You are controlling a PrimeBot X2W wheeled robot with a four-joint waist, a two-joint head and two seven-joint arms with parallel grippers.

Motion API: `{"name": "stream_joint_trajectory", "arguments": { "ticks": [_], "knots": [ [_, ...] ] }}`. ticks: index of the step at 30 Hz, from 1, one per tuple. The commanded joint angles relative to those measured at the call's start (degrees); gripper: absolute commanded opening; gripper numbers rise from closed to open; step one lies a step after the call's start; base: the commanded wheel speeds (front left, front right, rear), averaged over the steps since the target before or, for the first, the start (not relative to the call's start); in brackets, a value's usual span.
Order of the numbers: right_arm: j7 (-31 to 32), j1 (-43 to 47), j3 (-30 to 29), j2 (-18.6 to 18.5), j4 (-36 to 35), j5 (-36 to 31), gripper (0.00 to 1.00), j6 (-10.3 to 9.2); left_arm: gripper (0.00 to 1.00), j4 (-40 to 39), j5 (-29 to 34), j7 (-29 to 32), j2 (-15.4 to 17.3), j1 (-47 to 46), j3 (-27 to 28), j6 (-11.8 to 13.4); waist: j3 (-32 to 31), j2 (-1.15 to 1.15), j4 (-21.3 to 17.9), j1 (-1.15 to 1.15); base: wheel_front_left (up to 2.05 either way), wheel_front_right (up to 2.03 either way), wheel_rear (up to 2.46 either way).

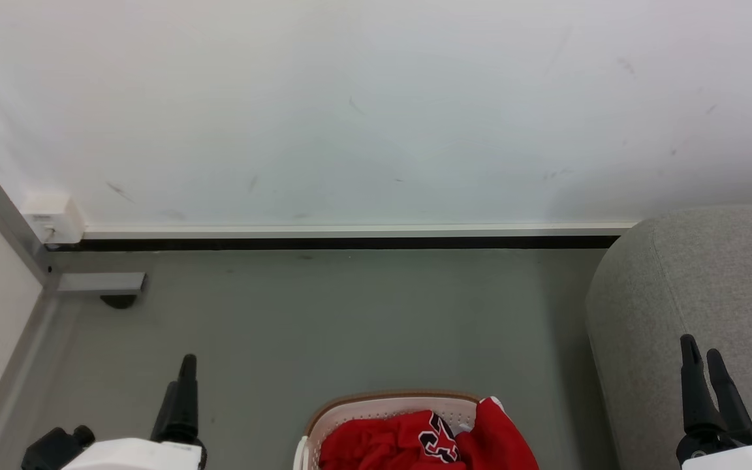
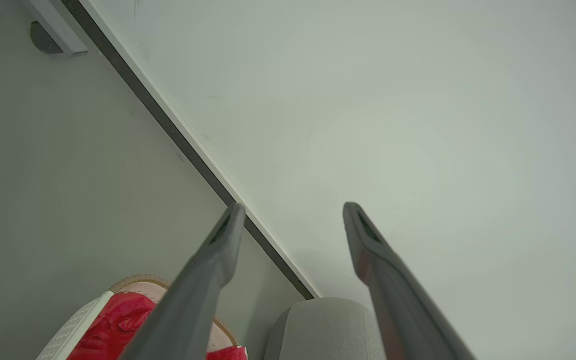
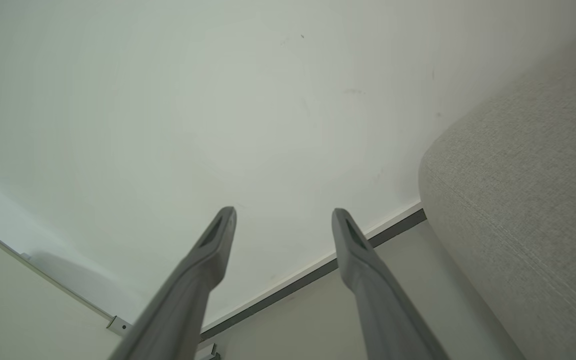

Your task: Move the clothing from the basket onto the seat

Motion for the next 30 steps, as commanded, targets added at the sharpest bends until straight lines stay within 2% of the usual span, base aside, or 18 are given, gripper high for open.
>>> {"name": "stream_joint_trajectory", "arguments": {
  "ticks": [1,12,30],
  "knots": [
    [-0.51,-0.35,-0.91,-0.14,-0.11,-3.33,1.0,-0.04,1.0,-0.4,2.68,-0.93,0.4,-0.44,-0.12,0.01,-0.01,0.0,-0.01,0.0,0.0,0.0,0.0],
    [-0.61,-0.14,-2.15,1.66,2.36,-15.14,1.0,-0.05,1.0,0.27,13.17,-3.01,0.44,-0.39,-1.08,0.19,-0.14,0.0,-0.1,0.0,0.0,0.0,0.0],
    [-0.9,0.51,-3.8,4.17,4.32,-30.6,1.0,-0.06,1.0,1.16,25.63,-5.99,0.5,-0.22,-2.01,0.52,-0.4,0.0,-0.11,0.0,0.0,0.0,0.0]
  ]
}}
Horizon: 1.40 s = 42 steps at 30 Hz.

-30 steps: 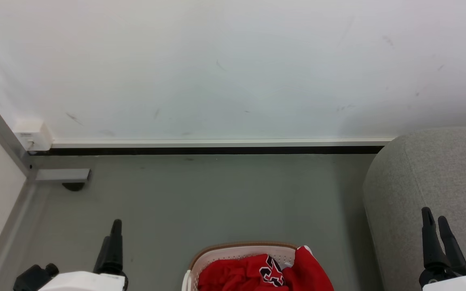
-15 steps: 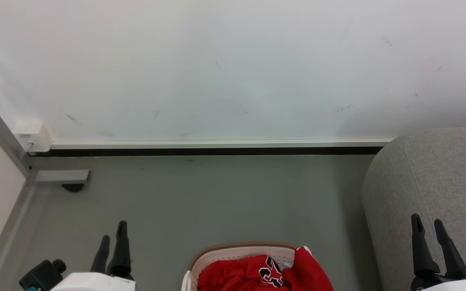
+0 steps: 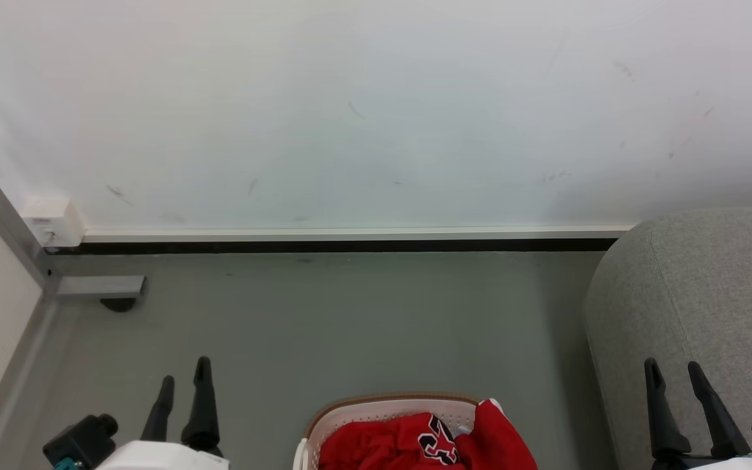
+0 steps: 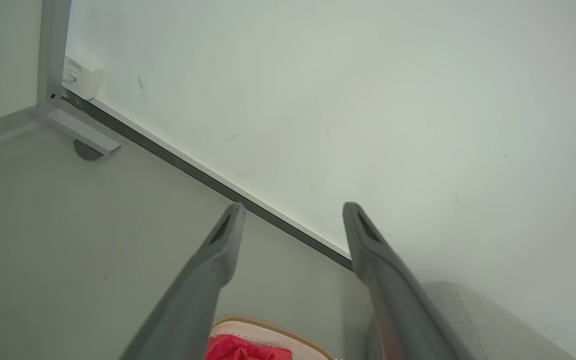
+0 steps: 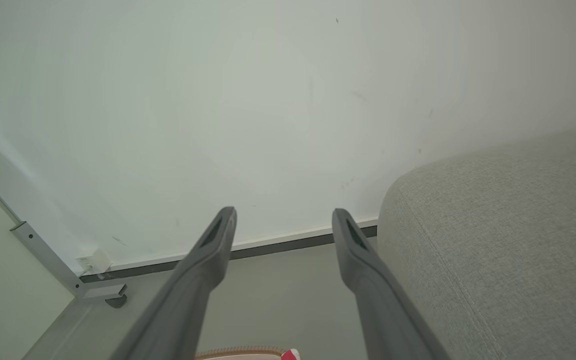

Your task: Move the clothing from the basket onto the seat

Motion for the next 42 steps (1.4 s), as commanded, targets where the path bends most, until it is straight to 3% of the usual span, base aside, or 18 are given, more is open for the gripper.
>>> {"name": "stream_joint_trajectory", "arguments": {
  "ticks": [1,42],
  "knots": [
    [-0.43,-0.1,-0.37,0.04,-0.1,-2.35,1.0,-0.06,1.0,-0.09,2.37,-0.6,0.46,-0.33,-0.08,0.03,-0.05,0.0,0.01,0.0,0.0,0.0,0.0],
    [-0.8,2.3,-5.54,4.59,1.55,-22.3,1.0,-0.11,1.0,2.62,24.99,-5.82,0.55,0.71,-1.03,-0.81,-0.49,0.0,-0.21,0.0,0.0,0.0,0.0]
  ]
}}
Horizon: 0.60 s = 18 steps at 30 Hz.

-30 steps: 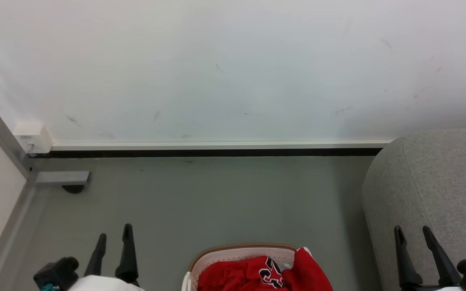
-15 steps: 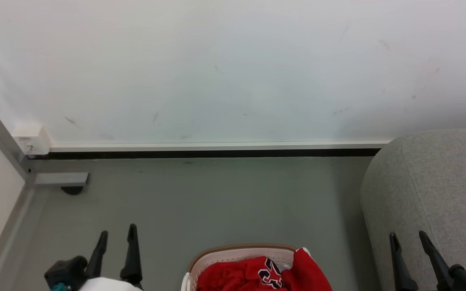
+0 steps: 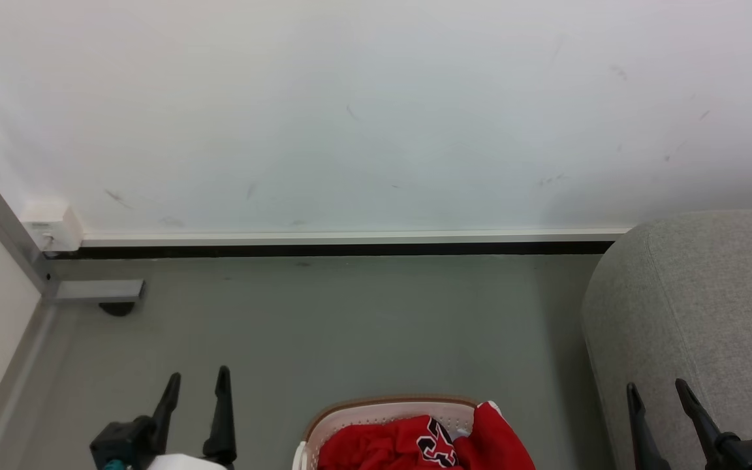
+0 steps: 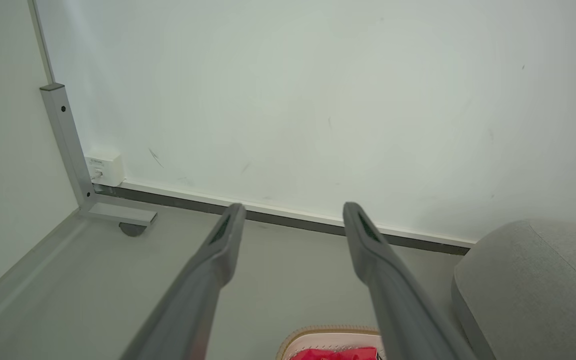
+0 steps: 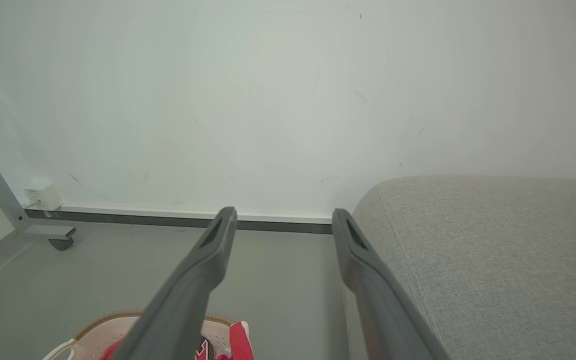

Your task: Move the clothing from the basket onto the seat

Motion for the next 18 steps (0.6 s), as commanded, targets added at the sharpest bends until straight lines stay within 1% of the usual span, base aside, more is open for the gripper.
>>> {"name": "stream_joint_trajectory", "arguments": {
  "ticks": [1,16,18],
  "knots": [
    [-0.33,0.58,-0.57,0.0,0.06,-0.97,1.0,-0.1,1.0,0.09,1.82,-0.62,0.46,0.52,0.13,-0.24,-0.05,0.0,0.0,0.0,0.0,0.0,0.0],
    [-0.48,1.04,-1.63,1.51,0.82,-5.94,1.0,-0.13,1.0,1.63,6.73,-2.13,0.48,0.52,-0.17,-0.73,-0.1,0.0,-0.08,0.0,0.0,0.0,0.0],
    [-0.49,1.02,-1.61,1.47,0.81,-5.81,1.0,-0.13,1.0,1.65,6.83,-1.98,0.48,0.55,-0.12,-0.78,-0.1,0.0,-0.09,0.0,0.0,0.0,0.0]
  ]
}}
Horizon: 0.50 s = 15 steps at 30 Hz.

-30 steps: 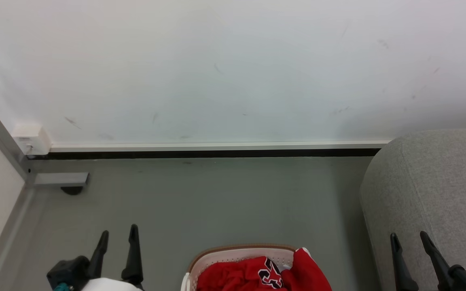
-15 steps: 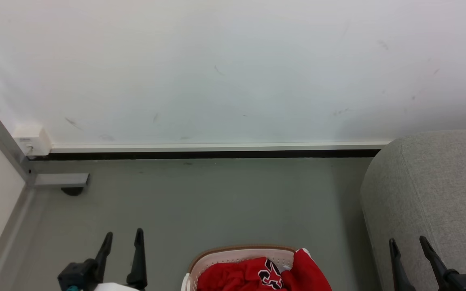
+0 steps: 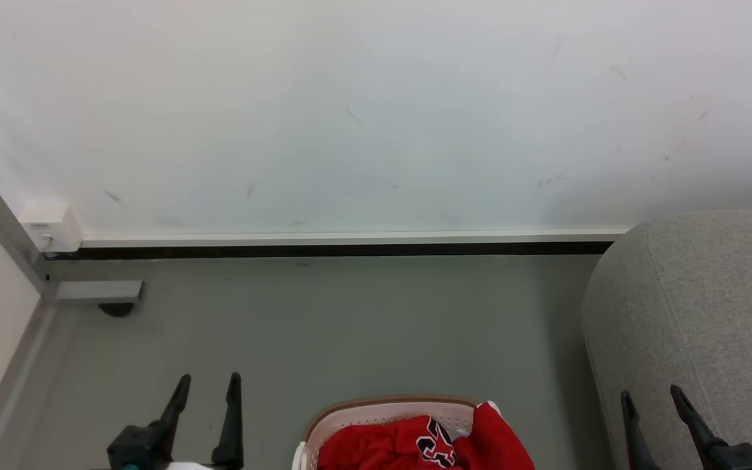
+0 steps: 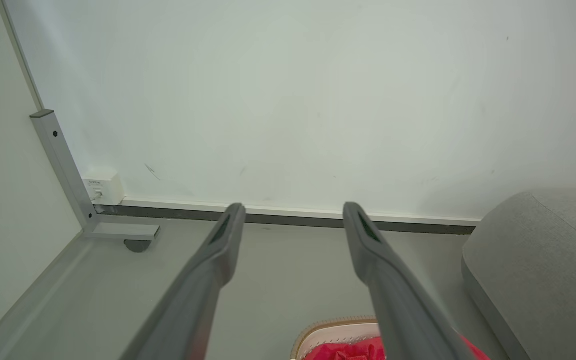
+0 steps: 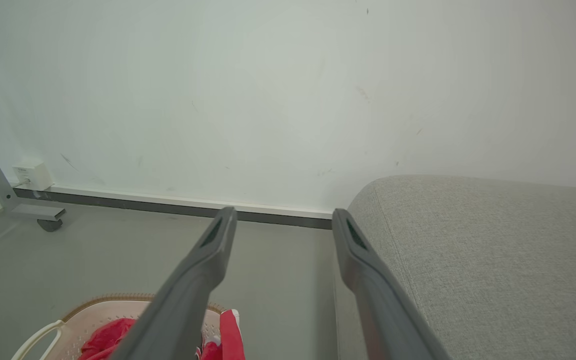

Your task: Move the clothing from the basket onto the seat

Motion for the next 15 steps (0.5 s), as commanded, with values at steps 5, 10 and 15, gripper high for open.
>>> {"name": "stream_joint_trajectory", "arguments": {
  "ticks": [5,10,15],
  "knots": [
    [-0.41,0.41,-0.16,-0.01,-0.08,0.26,1.0,-0.13,1.0,0.41,0.29,-0.04,0.42,0.51,0.32,-0.25,0.03,0.0,-0.04,0.0,0.0,0.0,0.0],
    [-0.41,0.28,-0.13,-0.01,-0.14,0.99,1.0,-0.13,1.0,0.56,-0.11,-0.04,0.42,0.45,0.36,-0.37,0.09,0.0,-0.17,0.0,0.0,0.0,0.0],
    [-0.41,0.33,-0.06,-0.01,-0.33,1.3,1.0,-0.13,1.0,0.76,-0.32,-0.04,0.43,0.26,0.32,-0.36,0.13,0.0,-0.31,0.0,0.0,0.0,0.0]
  ]
}}
